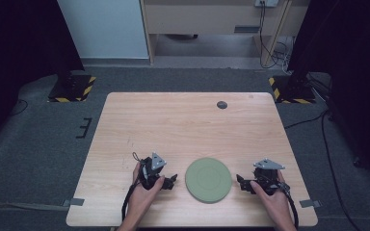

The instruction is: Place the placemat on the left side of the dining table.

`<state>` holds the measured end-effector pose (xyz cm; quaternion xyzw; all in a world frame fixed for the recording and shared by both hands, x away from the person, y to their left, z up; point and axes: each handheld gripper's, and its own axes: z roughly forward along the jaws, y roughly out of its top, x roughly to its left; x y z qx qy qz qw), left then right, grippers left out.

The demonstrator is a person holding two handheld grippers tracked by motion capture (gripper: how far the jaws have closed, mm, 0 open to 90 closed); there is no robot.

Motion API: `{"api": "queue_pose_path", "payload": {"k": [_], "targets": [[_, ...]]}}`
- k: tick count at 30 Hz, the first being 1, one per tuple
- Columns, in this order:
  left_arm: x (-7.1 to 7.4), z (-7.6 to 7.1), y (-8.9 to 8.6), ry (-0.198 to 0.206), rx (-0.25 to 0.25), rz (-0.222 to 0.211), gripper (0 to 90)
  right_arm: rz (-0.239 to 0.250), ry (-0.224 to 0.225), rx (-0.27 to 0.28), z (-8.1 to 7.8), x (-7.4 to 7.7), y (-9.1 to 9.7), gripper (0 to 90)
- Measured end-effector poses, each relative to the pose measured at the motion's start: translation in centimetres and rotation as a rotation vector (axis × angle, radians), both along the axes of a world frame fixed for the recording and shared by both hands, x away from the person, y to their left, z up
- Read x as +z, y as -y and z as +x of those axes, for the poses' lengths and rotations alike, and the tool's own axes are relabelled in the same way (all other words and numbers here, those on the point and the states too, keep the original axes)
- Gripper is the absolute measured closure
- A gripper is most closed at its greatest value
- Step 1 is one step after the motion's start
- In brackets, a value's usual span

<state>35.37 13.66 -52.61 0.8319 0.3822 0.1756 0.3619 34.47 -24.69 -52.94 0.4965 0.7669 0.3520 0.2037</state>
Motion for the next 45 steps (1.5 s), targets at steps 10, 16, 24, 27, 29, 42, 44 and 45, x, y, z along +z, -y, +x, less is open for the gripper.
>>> {"api": "queue_pose_path", "payload": {"k": [10,16,24,27,29,42,44,45], "targets": [[0.5,-2.2,2.7,0.038,-0.127,0.001,2.7,-0.01,0.005,0.084,-0.9,0.1,-1.5,4.0],[0.1,-2.3,4.1,0.029,-0.15,0.041,1.4,-0.027,-0.008,0.1,-1.0,-0.2,-1.7,4.2],[0.0,-2.0,4.1,0.012,-0.137,0.028,0.2,-0.03,-0.01,0.087,-0.9,-0.3,-1.9,3.6],[0.0,-1.8,4.1,0.016,-0.132,0.034,0.0,-0.027,-0.005,0.07,-0.7,-0.4,-1.9,3.5],[0.0,-1.6,4.2,0.017,-0.128,0.036,0.0,-0.031,-0.001,0.066,-0.6,-0.4,-2.0,3.5],[0.2,-1.7,4.3,0.054,-0.113,0.05,1.7,-0.025,0.018,0.061,-0.7,-0.2,-2.2,4.9],[0.2,-1.8,4.5,0.061,-0.113,0.055,2.4,-0.02,0.015,0.072,-0.9,-0.1,-2.3,5.0],[0.2,-1.8,4.5,0.068,-0.111,0.064,2.2,-0.023,0.016,0.07,-1.0,-0.1,-2.4,5.1]]}}
